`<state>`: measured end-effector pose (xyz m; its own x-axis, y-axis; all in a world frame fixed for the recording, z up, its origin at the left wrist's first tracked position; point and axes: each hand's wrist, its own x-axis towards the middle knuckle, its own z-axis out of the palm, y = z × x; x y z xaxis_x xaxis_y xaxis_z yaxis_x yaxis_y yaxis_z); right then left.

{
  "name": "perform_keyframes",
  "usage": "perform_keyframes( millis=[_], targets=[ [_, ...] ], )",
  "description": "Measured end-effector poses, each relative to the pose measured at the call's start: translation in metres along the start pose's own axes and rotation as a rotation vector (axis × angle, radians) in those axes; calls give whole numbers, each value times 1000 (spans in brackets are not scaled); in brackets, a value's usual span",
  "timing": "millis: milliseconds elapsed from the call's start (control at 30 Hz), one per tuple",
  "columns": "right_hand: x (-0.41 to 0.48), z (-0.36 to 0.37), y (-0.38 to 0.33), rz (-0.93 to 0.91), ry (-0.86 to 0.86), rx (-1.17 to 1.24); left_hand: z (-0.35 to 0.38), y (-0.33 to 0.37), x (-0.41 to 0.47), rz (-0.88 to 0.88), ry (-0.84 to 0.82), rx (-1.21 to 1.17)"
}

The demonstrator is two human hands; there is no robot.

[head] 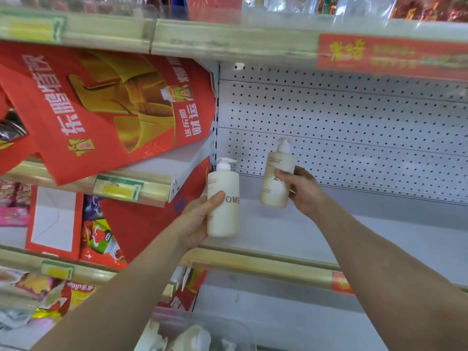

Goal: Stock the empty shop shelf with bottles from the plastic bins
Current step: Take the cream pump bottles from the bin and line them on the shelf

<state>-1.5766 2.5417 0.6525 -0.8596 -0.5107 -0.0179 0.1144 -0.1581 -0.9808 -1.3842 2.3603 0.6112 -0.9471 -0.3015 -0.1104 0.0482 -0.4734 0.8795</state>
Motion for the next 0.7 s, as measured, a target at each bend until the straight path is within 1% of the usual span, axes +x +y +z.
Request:
perform_keyframes(
  millis=[333, 600, 700],
  targets=[
    [29, 8, 10, 21, -5, 5, -4, 1, 15, 5, -19, -3],
    [68, 29, 23, 20, -16, 47, -18, -3, 25, -23, 21, -12],
    [88, 40, 30, 8, -36, 29, -18, -3, 30, -28, 33, -10]
  ],
)
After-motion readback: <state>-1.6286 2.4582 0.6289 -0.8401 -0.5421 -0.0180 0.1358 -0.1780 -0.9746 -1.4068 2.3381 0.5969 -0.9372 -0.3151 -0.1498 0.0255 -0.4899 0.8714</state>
